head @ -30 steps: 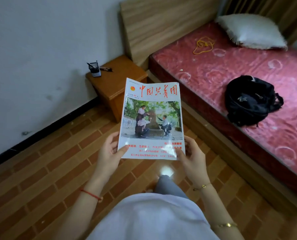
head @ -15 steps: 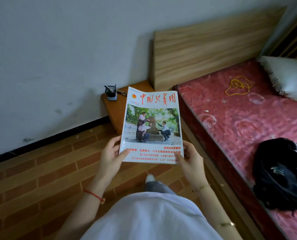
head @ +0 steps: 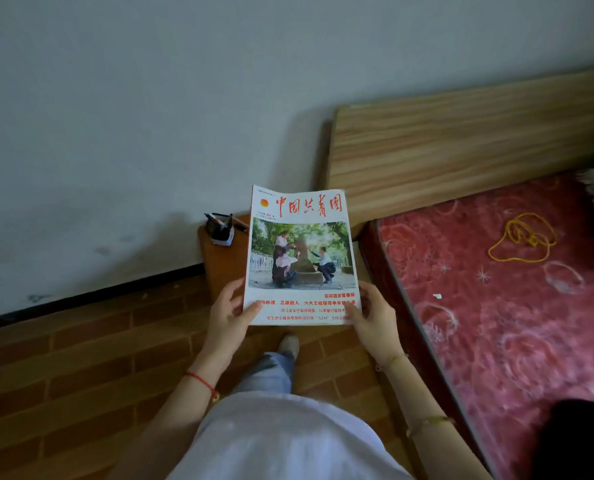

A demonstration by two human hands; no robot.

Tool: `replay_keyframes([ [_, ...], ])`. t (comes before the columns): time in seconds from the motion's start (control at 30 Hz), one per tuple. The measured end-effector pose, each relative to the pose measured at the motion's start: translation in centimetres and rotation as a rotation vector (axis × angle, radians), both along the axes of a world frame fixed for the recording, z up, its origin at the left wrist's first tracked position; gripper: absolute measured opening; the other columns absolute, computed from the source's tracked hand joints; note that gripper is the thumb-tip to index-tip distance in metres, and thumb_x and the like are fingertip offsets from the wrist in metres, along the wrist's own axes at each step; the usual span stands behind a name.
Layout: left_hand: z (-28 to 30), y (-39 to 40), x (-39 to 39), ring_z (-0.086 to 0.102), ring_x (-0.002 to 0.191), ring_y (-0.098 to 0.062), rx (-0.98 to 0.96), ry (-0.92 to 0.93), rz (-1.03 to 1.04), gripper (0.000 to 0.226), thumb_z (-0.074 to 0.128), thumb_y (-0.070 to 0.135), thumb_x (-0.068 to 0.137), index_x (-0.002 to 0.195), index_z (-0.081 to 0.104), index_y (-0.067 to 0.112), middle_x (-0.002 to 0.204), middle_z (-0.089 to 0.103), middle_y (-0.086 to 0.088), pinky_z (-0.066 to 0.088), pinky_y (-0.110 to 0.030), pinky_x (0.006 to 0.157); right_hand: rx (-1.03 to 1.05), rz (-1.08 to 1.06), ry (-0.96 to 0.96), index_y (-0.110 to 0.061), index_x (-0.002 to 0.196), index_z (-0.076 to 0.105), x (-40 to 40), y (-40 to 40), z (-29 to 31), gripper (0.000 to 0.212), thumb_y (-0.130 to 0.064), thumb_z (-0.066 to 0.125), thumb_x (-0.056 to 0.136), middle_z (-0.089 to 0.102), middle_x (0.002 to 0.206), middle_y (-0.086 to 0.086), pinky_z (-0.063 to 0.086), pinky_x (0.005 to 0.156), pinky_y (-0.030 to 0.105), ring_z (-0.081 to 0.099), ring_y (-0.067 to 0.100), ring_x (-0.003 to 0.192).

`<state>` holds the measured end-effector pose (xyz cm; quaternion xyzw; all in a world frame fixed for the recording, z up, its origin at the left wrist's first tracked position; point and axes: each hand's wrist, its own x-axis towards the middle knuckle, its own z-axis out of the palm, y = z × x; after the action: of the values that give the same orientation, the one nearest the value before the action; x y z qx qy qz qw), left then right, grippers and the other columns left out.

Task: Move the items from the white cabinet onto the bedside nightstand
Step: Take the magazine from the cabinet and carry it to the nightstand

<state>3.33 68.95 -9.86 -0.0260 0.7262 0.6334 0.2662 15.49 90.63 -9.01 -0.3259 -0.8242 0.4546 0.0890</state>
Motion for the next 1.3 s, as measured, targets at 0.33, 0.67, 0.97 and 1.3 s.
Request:
replay_keyframes([
  [0.33,-4.1,8.9,-11.3,0.067,0.107,-0.028,-0.023,-0.239,0.078,0.057,0.064,0.004,0.091,0.141,0.043,0.019,0.127,0.064,-0.014,0.055,-0.047,0.094,-0.042,0.081,-0.133,-0.005,0.123,0.054,-13.3,9.7,-3.5,0.036,-0.002,0.061,0.088,0.062,0.097,-0.006,0.039,0.065,-0.004,0.054,-0.008,0.078],
  [0.67,-11.8,15.0,-15.4,0.069,0.106,-0.028,-0.014,-0.442,0.158,0.060,0.064,0.003,0.090,0.143,0.040,0.019,0.128,0.063,-0.015,0.060,-0.043,0.085,-0.139,0.187,-0.315,-0.007,0.121,0.054,-20.7,17.3,-11.2,0.032,-0.003,0.060,0.089,0.065,0.099,0.000,0.044,0.060,0.000,0.062,0.001,0.080],
  [0.97,-22.5,17.4,-15.4,0.069,0.105,-0.021,-0.029,-0.506,0.295,0.054,0.060,-0.001,0.091,0.138,0.046,0.022,0.118,0.069,-0.007,0.060,-0.027,0.072,-0.176,0.262,-0.394,-0.011,0.121,0.052,-23.1,20.0,-22.2,0.033,-0.005,0.059,0.090,0.063,0.097,-0.003,0.045,0.059,0.001,0.060,-0.001,0.078],
  [1.3,-32.0,17.4,-13.6,0.068,0.107,-0.020,-0.101,-0.466,0.336,0.056,0.062,0.002,0.091,0.140,0.043,0.024,0.114,0.070,-0.007,0.059,-0.034,0.084,-0.146,0.276,-0.414,-0.013,0.123,0.052,-22.0,19.6,-31.8,0.034,-0.006,0.058,0.091,0.063,0.098,-0.005,0.043,0.060,-0.002,0.057,-0.006,0.078],
])
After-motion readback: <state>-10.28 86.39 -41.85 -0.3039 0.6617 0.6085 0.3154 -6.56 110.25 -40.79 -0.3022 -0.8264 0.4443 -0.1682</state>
